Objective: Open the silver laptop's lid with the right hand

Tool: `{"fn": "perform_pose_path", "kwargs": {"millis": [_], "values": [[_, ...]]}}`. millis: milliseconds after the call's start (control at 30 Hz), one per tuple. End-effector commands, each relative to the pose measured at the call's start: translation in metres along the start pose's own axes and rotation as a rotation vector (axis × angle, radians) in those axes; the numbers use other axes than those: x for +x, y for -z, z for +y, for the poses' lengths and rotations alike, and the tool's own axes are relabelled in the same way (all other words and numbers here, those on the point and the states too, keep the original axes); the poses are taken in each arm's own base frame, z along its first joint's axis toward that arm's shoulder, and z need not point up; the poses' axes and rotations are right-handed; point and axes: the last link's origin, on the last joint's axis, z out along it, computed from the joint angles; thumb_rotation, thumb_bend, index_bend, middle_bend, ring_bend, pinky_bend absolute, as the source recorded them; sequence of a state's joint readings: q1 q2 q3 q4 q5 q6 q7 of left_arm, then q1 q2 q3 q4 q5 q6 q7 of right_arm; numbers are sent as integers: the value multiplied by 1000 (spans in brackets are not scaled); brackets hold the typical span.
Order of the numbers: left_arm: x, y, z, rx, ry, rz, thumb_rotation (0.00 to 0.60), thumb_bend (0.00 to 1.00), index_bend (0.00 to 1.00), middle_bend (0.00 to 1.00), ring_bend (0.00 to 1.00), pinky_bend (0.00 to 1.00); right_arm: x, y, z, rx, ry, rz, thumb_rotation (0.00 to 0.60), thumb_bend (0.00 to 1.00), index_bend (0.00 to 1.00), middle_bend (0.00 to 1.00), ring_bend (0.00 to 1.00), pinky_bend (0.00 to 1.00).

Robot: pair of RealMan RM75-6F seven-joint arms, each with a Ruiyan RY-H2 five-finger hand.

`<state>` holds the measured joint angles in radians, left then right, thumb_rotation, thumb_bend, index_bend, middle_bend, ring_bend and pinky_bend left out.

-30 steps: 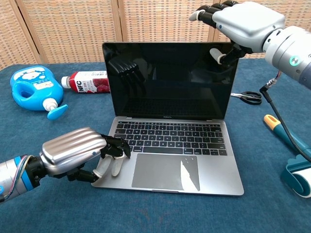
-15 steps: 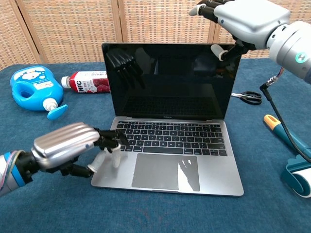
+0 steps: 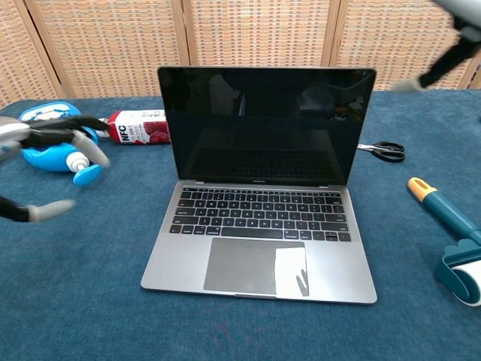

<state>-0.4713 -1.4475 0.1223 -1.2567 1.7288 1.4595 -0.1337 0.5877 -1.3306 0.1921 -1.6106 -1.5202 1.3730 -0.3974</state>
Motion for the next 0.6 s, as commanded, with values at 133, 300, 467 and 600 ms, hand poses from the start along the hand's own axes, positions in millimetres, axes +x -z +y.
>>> {"fn": "perform_pose_path", "kwargs": {"millis": [133,300,467,600], "values": [[42,53,-40,311,-58,73,600,0,0,0,0,0,1,57,51,-98,9,-57,600,0,0,0,0,0],[60,78,-45,482,-51,102,600,0,0,0,0,0,-4,93,71,-189,-17,-110,600,0,0,0,0,0],[64,92,-42,566,-14,104,600,0,0,0,0,0,-6,123,78,-293,-3,-192,600,0,0,0,0,0],[61,101,-36,585,-6,75,600,0,0,0,0,0,0,146,76,-372,-18,-234,600,0,0,0,0,0]]}}
